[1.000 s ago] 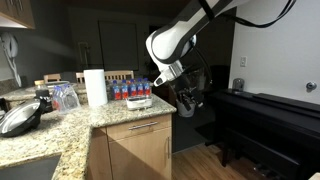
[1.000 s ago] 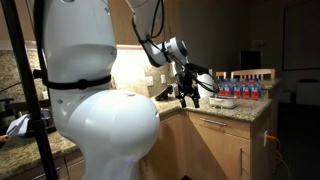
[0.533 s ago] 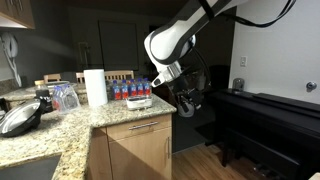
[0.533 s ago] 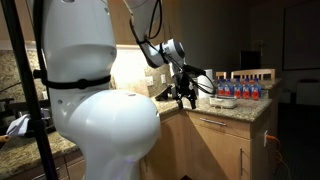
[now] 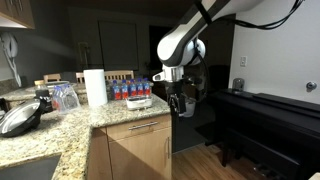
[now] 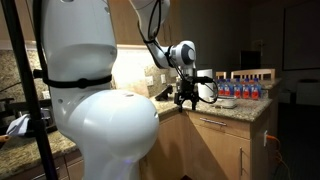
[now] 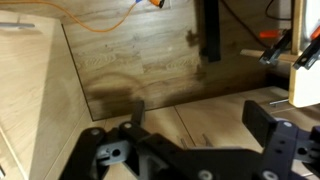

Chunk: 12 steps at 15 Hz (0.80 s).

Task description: Open the top drawer

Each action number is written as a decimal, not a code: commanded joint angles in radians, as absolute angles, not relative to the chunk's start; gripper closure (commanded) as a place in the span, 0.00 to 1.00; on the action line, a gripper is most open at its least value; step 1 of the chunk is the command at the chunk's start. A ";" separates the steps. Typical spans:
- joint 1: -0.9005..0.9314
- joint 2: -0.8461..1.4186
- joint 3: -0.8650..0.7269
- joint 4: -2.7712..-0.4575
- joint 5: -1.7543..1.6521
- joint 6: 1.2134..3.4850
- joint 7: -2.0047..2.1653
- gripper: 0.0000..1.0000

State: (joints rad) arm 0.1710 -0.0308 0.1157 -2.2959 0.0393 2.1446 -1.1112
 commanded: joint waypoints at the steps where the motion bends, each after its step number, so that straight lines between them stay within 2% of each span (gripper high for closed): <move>1: 0.180 -0.046 0.134 -2.400 0.187 2.357 -1.243 0.00; 2: 0.190 -0.083 0.146 -2.445 0.213 2.389 -1.247 0.00; 3: 0.173 -0.027 0.136 -2.362 0.153 2.310 -1.195 0.00; 12: 0.205 -0.028 0.176 -2.475 0.060 2.429 -1.050 0.00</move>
State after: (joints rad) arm 0.1987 -0.0391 0.1556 -2.4227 0.1208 2.3611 -1.1356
